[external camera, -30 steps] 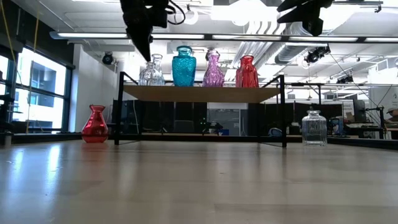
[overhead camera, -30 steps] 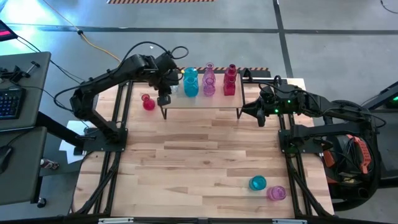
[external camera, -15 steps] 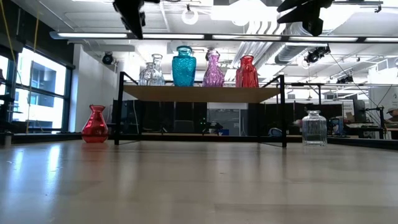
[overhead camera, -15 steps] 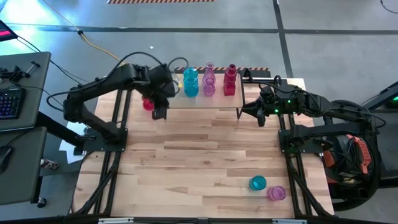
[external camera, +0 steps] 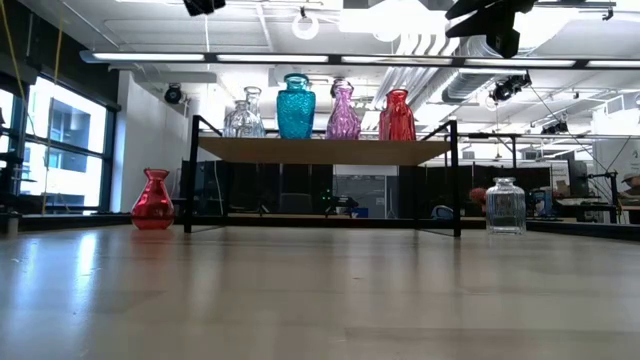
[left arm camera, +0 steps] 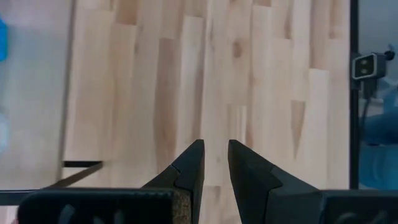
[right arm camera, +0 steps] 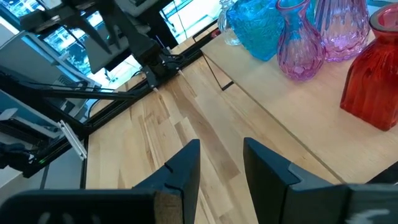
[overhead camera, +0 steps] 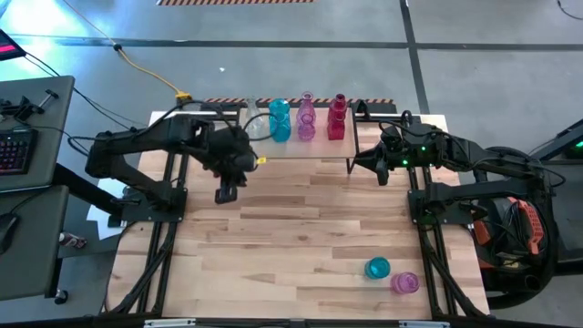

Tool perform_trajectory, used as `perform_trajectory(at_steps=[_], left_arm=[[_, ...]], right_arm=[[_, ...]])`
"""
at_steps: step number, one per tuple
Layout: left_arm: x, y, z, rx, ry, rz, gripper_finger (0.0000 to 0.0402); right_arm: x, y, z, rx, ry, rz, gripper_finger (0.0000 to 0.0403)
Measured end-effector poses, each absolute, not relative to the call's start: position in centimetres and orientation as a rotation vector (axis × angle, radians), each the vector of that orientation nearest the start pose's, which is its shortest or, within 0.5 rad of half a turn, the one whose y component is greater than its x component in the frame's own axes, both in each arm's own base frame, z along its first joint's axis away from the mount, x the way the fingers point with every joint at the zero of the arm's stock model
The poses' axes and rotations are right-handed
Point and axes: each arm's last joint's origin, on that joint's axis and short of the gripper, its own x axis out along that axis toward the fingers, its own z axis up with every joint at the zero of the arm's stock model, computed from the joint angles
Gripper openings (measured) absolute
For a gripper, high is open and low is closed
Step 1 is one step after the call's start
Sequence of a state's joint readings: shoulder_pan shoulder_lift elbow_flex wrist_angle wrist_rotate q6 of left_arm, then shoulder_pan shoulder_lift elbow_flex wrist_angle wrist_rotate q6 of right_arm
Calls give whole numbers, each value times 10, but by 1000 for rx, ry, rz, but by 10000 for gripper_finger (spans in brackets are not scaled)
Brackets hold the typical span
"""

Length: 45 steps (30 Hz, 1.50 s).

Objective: Sort vases onto shelf
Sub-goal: Put the blue flower vase on the shelf aligned with the other blue flower vases

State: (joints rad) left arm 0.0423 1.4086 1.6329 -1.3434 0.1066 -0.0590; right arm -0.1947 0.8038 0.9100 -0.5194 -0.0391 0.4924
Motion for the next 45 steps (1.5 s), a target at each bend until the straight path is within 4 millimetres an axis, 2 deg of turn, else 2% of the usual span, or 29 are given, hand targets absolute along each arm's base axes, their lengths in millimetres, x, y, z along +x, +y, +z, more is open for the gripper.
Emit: perform_trajectory(at_steps=[2, 5, 8, 10, 14, 21, 28, 34, 37, 45], left_arm=[[245, 2, 390, -142, 1120, -32, 65], [245, -5, 390, -159, 1125, -37, 65], [244, -13, 390, -172, 1141, -43, 65], [241, -18, 389, -170, 1160, -47, 65], [238, -27, 388, -165, 1192, -45, 65], [233, -41, 387, -144, 1225, -62, 65], [231, -51, 387, -125, 1232, -76, 65], [228, -57, 386, -78, 1238, -70, 65], [226, -59, 386, -57, 1255, -83, 65], [220, -65, 384, -22, 1303, -107, 65]], right_arm=[[160, -31, 340, 475, 370, -246, 103], [159, -32, 340, 216, 392, -250, 103], [159, -33, 340, 58, 410, -232, 103], [159, -33, 340, 9, 416, -222, 103], [160, -33, 341, 20, 402, -225, 103], [169, -34, 345, 539, 280, -307, 103], [180, -24, 333, 970, 420, -179, 103], [190, 4, 320, 1178, 616, -114, 103], [192, 20, 312, 1297, 713, -172, 103], [189, 66, 295, 1473, 872, -356, 103]])
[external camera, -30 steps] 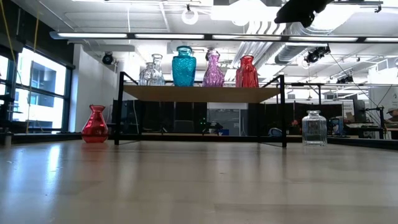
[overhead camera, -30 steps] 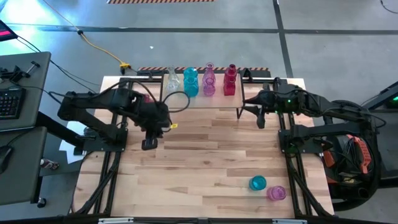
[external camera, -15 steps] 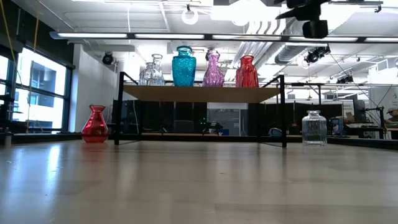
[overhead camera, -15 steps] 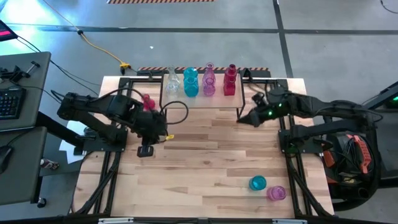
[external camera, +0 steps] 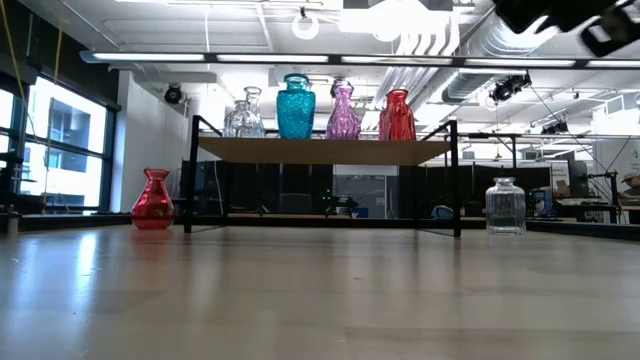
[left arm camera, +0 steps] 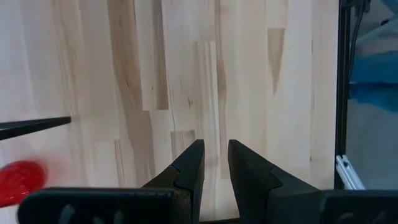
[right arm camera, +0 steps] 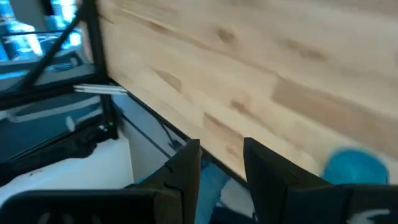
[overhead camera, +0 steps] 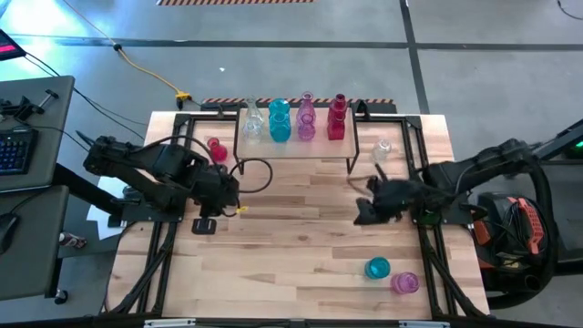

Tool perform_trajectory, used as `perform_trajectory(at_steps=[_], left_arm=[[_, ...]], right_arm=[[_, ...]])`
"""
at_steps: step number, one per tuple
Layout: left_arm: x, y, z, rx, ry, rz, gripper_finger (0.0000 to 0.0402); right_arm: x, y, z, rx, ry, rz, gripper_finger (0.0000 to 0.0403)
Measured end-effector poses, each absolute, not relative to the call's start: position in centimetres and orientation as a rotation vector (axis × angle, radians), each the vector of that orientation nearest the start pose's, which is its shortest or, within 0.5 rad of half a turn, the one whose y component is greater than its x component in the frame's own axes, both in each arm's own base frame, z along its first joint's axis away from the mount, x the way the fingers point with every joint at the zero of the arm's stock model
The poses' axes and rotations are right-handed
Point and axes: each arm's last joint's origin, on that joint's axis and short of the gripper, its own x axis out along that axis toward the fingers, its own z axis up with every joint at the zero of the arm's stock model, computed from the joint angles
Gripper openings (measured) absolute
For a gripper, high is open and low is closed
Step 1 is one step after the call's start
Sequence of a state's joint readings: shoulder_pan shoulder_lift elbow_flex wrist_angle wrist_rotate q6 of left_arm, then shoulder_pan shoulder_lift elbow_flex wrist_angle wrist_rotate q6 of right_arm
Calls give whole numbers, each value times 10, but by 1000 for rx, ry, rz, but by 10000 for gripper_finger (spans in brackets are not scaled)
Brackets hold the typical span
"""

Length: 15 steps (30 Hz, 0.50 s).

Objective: Sort vases onto shelf
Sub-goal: Put the blue flower vase on the shelf aligned with the other blue flower vases

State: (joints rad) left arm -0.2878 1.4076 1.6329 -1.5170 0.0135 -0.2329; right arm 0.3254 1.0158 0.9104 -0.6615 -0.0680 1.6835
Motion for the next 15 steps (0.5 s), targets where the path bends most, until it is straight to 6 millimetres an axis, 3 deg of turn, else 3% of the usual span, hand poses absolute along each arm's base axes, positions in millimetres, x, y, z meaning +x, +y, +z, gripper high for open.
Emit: perform_trajectory(at_steps=[15], left_arm=[[212, -86, 384, 41, 1309, -188, 65]], right_arm=[[175, 147, 259, 1637, 1111, -642, 103]])
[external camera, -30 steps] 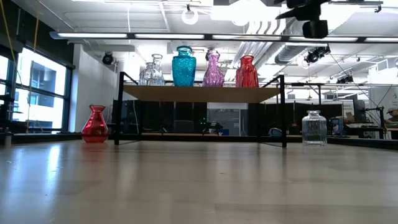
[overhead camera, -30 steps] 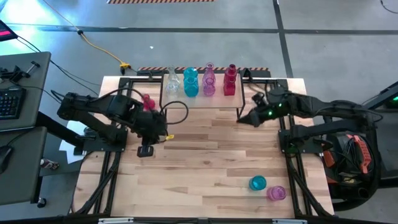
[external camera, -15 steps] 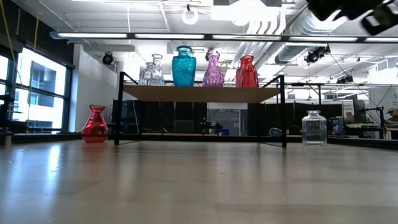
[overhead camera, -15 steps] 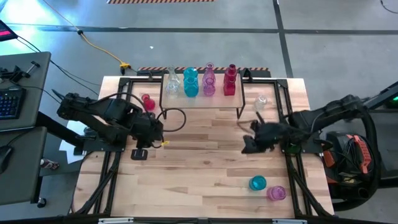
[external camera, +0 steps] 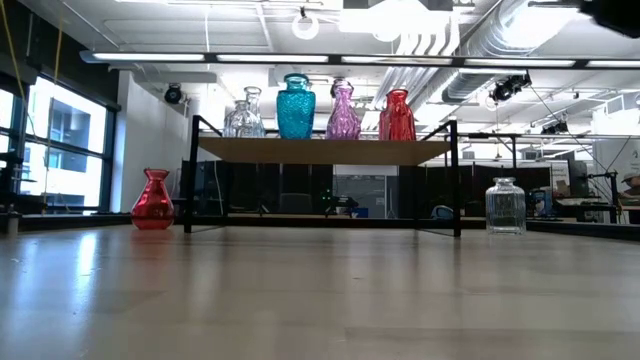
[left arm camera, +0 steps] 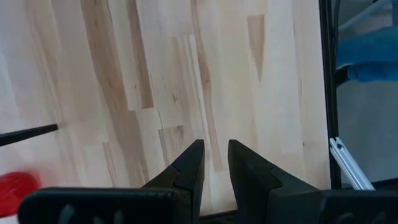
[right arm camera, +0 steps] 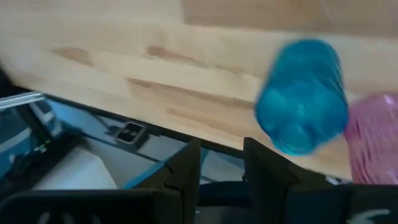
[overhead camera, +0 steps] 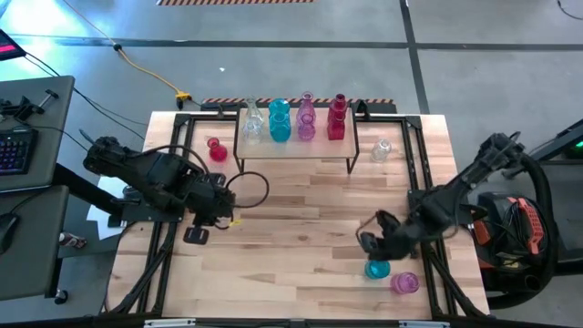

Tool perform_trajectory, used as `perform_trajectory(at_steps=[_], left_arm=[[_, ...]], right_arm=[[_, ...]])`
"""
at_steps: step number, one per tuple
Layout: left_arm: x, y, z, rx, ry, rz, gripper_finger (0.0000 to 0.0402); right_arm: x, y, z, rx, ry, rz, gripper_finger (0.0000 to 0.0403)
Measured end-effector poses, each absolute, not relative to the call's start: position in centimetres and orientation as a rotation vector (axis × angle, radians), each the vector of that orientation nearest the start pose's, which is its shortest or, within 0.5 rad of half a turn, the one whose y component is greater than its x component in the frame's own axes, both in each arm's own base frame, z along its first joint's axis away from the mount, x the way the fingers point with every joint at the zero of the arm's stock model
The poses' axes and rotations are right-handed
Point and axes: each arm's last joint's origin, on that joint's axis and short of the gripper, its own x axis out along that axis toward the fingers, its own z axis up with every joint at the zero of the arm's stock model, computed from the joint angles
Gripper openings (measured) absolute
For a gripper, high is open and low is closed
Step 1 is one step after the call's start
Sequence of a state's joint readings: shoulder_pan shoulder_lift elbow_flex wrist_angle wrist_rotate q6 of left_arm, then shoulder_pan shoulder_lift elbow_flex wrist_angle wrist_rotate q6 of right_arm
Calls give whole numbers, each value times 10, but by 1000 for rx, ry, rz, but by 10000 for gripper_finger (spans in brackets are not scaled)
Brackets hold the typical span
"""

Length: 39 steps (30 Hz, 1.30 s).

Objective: Sort vases onto shelf
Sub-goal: Put the blue flower vase on the shelf aligned with the other blue flower vases

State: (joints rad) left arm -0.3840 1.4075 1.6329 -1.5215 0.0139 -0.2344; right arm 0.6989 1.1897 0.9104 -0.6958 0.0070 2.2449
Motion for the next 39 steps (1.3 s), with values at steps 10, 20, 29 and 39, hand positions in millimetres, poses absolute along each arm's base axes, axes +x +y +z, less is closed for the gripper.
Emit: perform_trajectory(at_steps=[10, 20, 29, 39], left_arm=[[209, -95, 384, 26, 1305, -194, 65], [209, -99, 385, 27, 1289, -209, 65], [209, -99, 385, 27, 1288, -208, 65], [209, -99, 385, 29, 1286, -206, 65]], right_arm=[[162, 169, 275, 1486, 1149, -821, 103], [170, 190, 255, 1212, 1222, -928, 103], [173, 198, 247, 1241, 1252, -967, 103], [172, 195, 243, 1249, 1235, -1023, 103]])
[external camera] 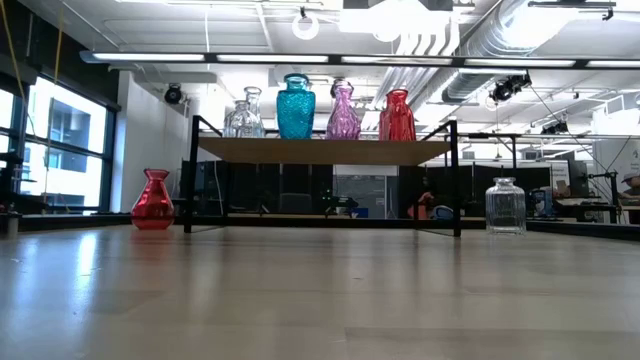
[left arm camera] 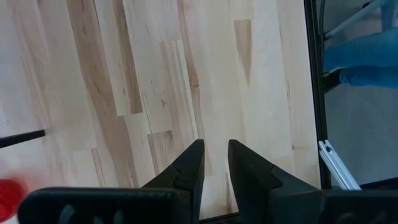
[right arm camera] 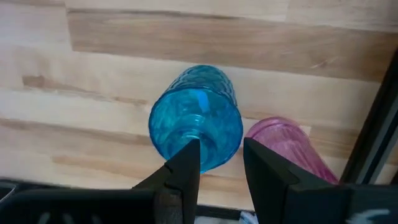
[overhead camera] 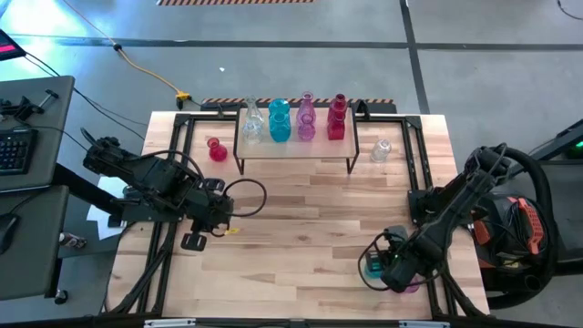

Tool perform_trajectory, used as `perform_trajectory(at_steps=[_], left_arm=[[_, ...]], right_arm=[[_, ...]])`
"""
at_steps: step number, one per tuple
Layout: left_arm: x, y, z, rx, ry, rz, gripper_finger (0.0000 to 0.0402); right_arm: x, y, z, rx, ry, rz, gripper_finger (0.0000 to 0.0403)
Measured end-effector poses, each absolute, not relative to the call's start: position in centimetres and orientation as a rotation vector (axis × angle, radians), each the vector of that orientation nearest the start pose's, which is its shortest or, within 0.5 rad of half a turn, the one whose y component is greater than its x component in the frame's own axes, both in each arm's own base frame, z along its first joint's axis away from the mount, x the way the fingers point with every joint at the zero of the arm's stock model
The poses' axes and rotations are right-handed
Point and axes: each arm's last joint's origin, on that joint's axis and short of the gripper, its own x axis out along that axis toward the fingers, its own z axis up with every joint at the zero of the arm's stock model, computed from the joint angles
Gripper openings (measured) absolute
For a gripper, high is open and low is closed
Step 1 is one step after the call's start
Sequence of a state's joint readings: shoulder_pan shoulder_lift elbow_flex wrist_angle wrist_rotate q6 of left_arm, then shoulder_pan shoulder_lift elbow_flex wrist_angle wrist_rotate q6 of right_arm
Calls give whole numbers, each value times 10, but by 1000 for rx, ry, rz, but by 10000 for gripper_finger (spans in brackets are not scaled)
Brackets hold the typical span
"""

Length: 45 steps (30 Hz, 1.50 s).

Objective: Sort vases onto shelf
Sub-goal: Put the blue flower vase on the shelf aligned with the other blue flower vases

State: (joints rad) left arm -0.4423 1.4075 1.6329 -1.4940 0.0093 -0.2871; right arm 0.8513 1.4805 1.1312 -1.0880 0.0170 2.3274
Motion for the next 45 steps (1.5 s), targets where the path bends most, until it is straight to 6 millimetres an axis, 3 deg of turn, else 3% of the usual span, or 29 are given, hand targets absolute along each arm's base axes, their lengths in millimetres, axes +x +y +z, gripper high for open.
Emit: perform_trajectory(at_steps=[20, 24, 30, 45], left_arm=[[209, -98, 385, 59, 1271, -166, 65], [209, -98, 385, 59, 1270, -164, 65], [209, -98, 385, 60, 1270, -164, 65], [209, -98, 385, 61, 1271, -165, 65]], right_arm=[[174, 198, 240, 1249, 1248, -1019, 102], [174, 197, 240, 1254, 1246, -1023, 77], [176, 195, 240, 1260, 1239, -1028, 7], [189, 192, 241, 1336, 1215, -981, 2]])
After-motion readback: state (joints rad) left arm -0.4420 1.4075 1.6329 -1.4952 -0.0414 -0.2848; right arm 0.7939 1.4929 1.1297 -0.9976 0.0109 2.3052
